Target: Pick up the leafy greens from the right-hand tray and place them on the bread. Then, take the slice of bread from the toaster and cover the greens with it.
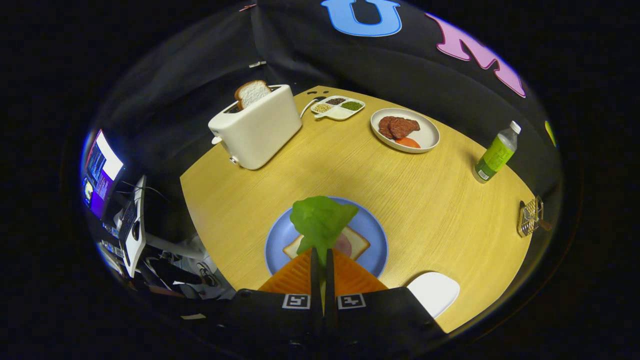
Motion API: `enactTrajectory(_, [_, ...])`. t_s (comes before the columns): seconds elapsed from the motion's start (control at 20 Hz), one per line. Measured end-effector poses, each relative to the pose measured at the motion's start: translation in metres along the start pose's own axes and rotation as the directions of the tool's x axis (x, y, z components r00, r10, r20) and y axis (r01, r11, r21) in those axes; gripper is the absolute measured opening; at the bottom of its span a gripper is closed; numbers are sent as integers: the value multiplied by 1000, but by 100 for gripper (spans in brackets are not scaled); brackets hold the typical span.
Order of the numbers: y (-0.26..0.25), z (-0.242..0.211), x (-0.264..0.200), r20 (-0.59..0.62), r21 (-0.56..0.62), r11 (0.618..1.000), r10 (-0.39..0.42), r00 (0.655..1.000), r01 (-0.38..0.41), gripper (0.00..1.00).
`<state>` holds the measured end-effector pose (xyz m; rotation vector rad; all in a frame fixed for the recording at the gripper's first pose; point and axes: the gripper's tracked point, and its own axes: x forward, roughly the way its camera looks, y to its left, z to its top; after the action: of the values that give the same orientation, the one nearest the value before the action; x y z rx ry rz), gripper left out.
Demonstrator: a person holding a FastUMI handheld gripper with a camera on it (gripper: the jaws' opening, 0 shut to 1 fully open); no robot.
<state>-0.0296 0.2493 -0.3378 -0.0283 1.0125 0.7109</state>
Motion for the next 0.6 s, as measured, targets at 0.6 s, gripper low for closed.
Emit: enactTrajectory(0.6, [-13,-28,42,-82,32,996,-80,993,83,43])
